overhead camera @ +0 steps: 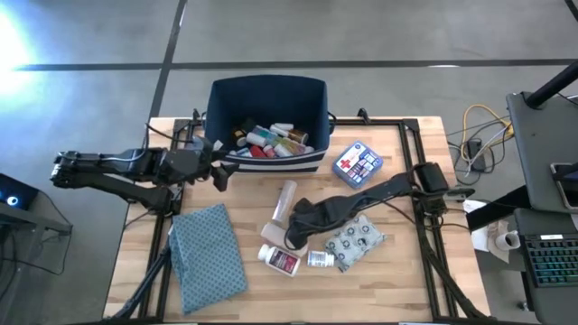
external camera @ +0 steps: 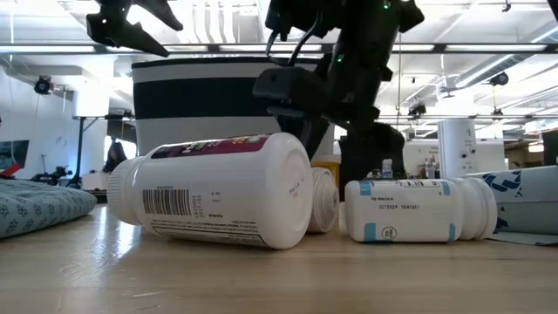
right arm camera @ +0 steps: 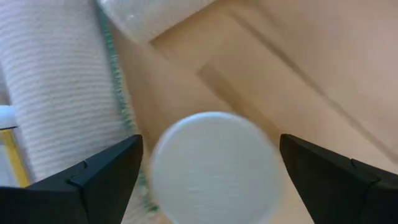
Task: Pick & place medical supplies in basket/bin
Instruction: Put the orange pill bottle into the blue bin
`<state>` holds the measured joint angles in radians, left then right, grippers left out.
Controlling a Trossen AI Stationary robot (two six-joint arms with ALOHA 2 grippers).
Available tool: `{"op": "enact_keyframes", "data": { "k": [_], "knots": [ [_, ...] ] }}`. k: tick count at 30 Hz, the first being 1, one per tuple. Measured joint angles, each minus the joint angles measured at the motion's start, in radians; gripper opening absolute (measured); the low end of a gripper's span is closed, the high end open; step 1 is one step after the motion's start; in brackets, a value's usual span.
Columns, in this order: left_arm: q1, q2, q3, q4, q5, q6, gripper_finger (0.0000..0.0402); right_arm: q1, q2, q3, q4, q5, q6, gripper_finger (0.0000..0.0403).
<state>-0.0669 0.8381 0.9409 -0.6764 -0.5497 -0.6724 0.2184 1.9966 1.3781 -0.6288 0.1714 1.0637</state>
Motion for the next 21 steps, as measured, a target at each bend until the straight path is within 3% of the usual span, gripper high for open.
{"op": "enact_keyframes", "data": {
  "k": [5,17,21],
  "knots": [
    [0.0,0.0,-0.001,-0.001,-0.001,0.0,0.0293,-0.007,-0.03,0.0,-0.043,0.064,0.0,0.0368],
    [0.0,-0.001,-0.008,-0.005,-0.002,0.0,0.0293,-0.024,-0.031,-0.001,-0.044,0.032,-0.048,0.0367],
    [0.0,-0.001,-0.008,-0.005,-0.003,0.0,0.0293,-0.034,-0.031,-0.006,-0.046,0.032,-0.05,0.0348]
  ]
}}
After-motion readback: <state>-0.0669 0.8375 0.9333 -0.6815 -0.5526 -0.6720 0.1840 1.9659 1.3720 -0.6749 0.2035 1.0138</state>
